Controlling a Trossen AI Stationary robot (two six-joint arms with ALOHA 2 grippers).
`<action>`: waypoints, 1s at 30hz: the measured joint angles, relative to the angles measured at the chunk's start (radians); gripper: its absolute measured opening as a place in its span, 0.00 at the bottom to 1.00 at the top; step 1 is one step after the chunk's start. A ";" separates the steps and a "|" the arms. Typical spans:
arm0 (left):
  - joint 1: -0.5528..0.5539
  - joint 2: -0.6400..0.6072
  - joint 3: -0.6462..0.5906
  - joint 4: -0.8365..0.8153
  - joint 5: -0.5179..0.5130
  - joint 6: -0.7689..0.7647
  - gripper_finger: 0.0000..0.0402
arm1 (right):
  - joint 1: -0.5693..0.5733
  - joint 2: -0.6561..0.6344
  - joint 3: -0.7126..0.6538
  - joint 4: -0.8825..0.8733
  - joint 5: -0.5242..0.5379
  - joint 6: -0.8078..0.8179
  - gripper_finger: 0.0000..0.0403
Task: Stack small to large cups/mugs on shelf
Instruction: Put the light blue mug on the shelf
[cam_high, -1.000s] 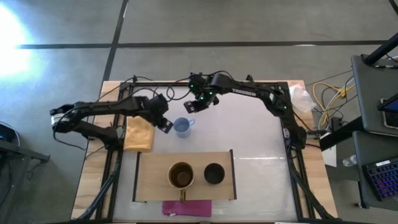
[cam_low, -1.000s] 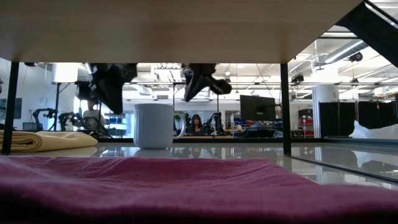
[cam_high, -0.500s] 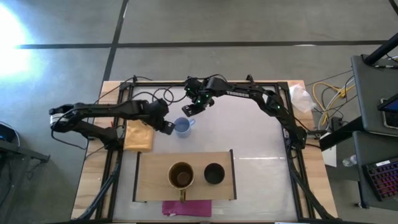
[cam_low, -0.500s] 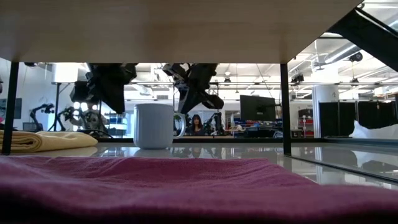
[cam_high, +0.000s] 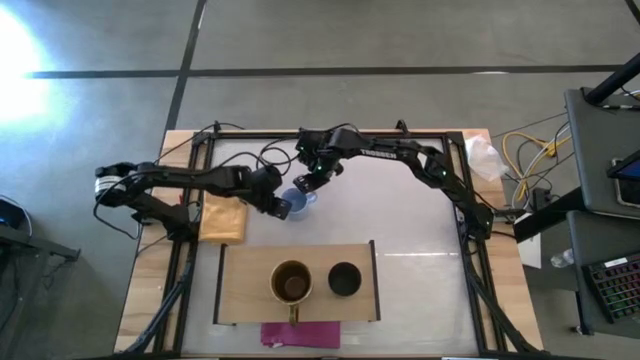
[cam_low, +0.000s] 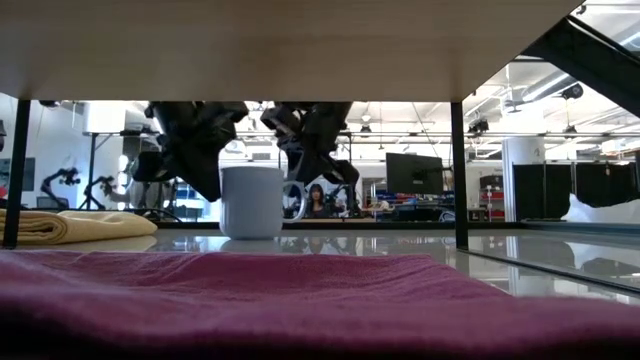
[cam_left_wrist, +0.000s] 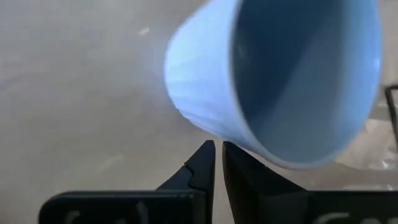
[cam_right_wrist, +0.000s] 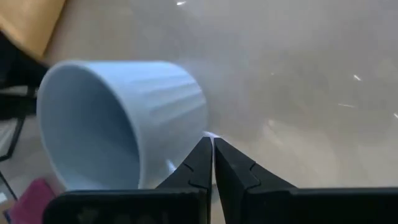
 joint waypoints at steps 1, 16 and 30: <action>0.004 0.000 0.000 0.001 -0.012 0.001 0.04 | 0.005 0.000 0.000 -0.007 -0.001 -0.006 0.02; 0.016 -0.020 0.001 0.015 0.008 0.029 0.04 | 0.029 0.000 0.000 -0.015 -0.022 -0.029 0.02; -0.022 -0.072 -0.031 0.022 -0.058 0.008 0.04 | 0.014 -0.004 0.072 -0.041 -0.031 -0.054 0.02</action>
